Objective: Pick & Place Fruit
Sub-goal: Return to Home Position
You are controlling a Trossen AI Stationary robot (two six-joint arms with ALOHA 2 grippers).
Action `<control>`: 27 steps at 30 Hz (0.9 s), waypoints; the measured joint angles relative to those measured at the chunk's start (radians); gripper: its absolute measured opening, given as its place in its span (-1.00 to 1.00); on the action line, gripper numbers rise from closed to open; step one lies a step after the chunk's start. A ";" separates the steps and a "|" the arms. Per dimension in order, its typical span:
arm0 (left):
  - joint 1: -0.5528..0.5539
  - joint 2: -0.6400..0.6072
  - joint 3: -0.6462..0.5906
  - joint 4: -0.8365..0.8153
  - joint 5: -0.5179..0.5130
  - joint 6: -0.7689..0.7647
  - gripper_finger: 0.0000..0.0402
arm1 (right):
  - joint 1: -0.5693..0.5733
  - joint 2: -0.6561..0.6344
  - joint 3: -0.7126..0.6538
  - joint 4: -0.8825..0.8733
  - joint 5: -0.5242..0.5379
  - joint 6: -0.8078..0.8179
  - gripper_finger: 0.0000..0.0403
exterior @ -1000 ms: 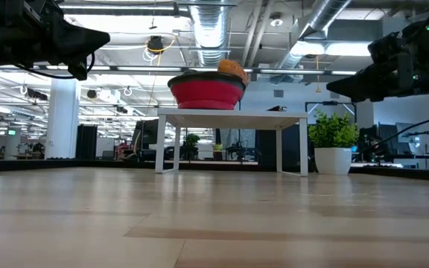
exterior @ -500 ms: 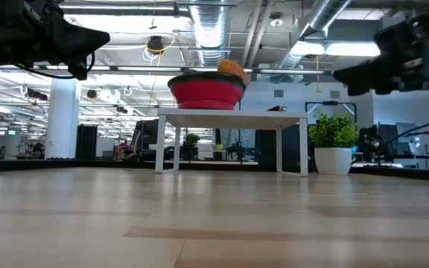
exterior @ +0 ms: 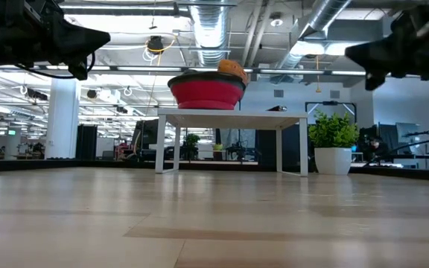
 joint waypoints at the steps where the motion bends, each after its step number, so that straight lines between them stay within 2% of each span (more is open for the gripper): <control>1: 0.000 0.003 0.000 -0.001 0.000 0.000 -0.99 | 0.006 -0.025 0.000 -0.018 0.072 0.030 -0.95; 3: 0.000 0.005 0.000 -0.003 0.000 0.000 -0.99 | 0.031 -0.068 0.000 -0.053 0.126 0.033 -0.95; 8: 0.000 0.011 0.000 -0.002 0.000 0.000 -0.99 | 0.105 -0.091 0.000 0.015 0.125 -0.135 -0.95; 13: 0.000 0.013 0.000 0.007 0.000 0.000 -0.99 | 0.134 -0.091 -0.001 0.063 0.142 -0.210 -0.95; 27: 0.000 0.018 0.000 0.015 0.000 0.000 -0.99 | 0.132 -0.091 -0.001 -0.014 0.147 -0.114 -0.95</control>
